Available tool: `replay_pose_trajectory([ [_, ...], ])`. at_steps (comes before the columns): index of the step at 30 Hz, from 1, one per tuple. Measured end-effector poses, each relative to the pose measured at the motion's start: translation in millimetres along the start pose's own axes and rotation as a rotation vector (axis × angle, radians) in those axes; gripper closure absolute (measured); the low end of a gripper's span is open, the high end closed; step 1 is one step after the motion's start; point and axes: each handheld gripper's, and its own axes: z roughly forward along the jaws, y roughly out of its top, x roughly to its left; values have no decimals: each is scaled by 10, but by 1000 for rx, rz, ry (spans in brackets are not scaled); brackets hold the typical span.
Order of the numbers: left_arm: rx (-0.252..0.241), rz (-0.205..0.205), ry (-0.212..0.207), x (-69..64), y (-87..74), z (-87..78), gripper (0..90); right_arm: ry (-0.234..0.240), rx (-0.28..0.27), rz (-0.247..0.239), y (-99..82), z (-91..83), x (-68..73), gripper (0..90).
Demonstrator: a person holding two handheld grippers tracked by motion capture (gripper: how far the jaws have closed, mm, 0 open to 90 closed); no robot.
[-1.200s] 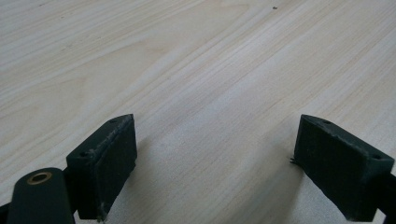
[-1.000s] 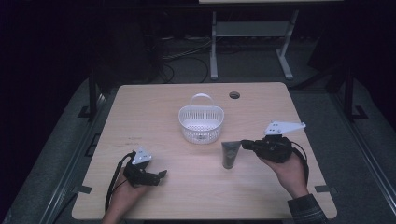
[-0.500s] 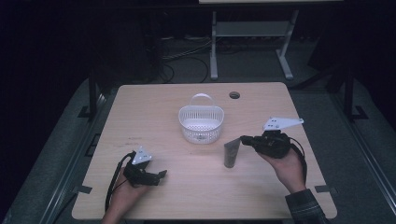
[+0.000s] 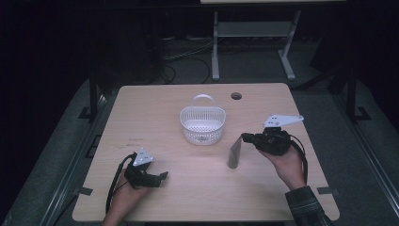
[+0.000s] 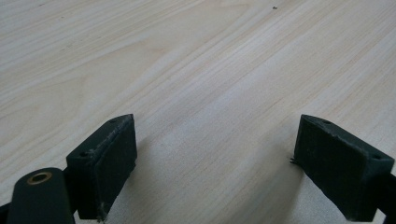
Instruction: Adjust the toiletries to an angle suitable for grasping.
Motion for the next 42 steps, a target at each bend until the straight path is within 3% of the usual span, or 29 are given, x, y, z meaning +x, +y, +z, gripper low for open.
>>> replay_pose_trajectory([
  [14, 0, 0, 0, 0, 0, 0, 122, 1, -7, 1, -2, -26, -47, 898],
  [17, 0, 0, 0, 0, 0, 0, 122, 8, -12, 9, -14, -66, -60, 850],
  [24, 0, 1, 0, 0, 0, 0, 122, 11, -6, 31, -33, -144, -66, 571],
  [26, 0, 1, 0, 1, 0, 0, 122, 15, -5, 36, -39, -161, -58, 440],
  [30, 0, 1, 0, 1, 0, -1, 122, 24, 0, 38, -45, -168, -39, 334],
  [31, 0, 1, 0, 1, 0, -1, 122, 13, 4, 33, -47, -166, -19, 260],
  [35, 0, 1, 0, 0, 0, 0, 122, 10, 10, 15, -48, -151, 18, 176],
  [42, 1, 1, -1, 0, 0, -2, 122, 22, 9, -3, -26, -113, 79, 134],
])
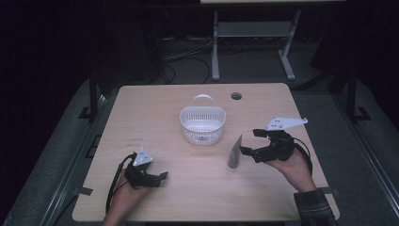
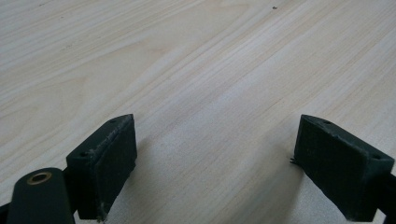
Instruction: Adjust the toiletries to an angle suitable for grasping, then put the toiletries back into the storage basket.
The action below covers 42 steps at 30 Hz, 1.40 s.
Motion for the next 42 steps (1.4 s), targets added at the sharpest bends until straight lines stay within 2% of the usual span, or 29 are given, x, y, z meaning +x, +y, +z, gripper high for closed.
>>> replay_pose_trajectory([
  [9, -1, 0, 0, 0, -1, 0, 122, 10, 9, -31, 63, 112, 80, 124],
  [26, -1, 0, 0, -1, -1, 0, 122, -4, 55, -55, 82, 331, 132, 128],
  [42, 0, 0, 0, 0, -1, 0, 122, -3, 67, -61, 70, 456, 133, 154],
])
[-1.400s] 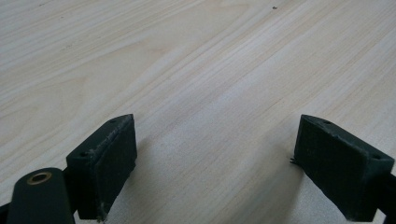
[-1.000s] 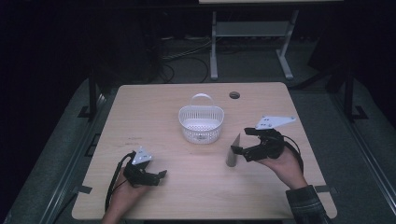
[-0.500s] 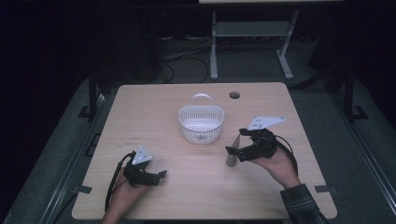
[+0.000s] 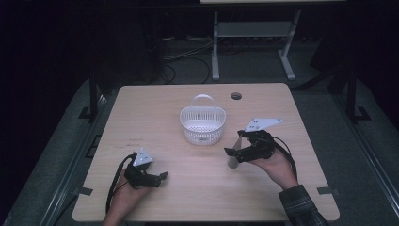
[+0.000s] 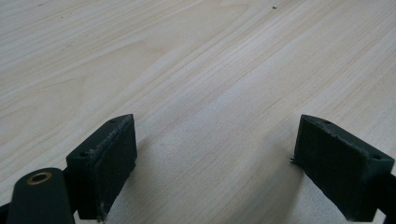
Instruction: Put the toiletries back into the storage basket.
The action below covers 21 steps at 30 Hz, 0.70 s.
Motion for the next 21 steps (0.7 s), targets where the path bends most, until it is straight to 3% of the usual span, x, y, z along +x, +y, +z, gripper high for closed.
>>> replay_pose_trajectory([
  [12, 1, 0, 0, 0, 0, 0, 122, -8, 0, -4, 3, 13, 4, 276],
  [21, 0, 0, 0, 0, 0, 0, 122, -9, 0, -12, 5, 7, 10, 294],
])
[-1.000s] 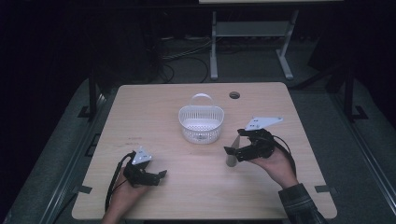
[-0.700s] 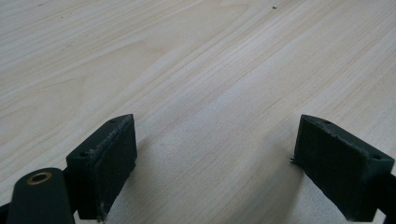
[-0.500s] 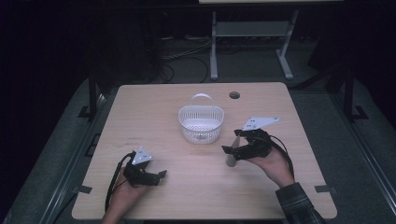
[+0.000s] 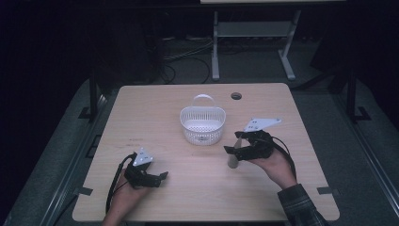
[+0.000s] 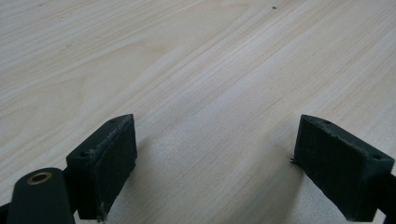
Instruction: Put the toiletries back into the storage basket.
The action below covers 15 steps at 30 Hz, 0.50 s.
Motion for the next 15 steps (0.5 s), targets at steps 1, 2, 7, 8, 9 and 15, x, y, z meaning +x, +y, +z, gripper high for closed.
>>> replay_pose_trajectory([
  [1, 0, 0, 0, 0, 0, 0, 122, 0, 0, 0, 0, 0, 0, 294],
  [2, 0, 0, 0, 0, 0, 0, 121, -5, -3, -4, 0, -1, 7, 296],
  [7, 1, 0, -1, 0, 0, -1, 122, -9, 6, -4, 7, -8, 7, 297],
  [8, 1, 0, -1, 0, 0, -1, 122, -10, 7, -4, 8, -10, 7, 297],
  [9, 1, 0, -1, 0, 0, -1, 122, -12, 9, -5, 10, -12, 7, 297],
  [15, 0, 0, 0, 0, 0, -1, 122, -14, 12, -8, 24, -27, 13, 298],
])
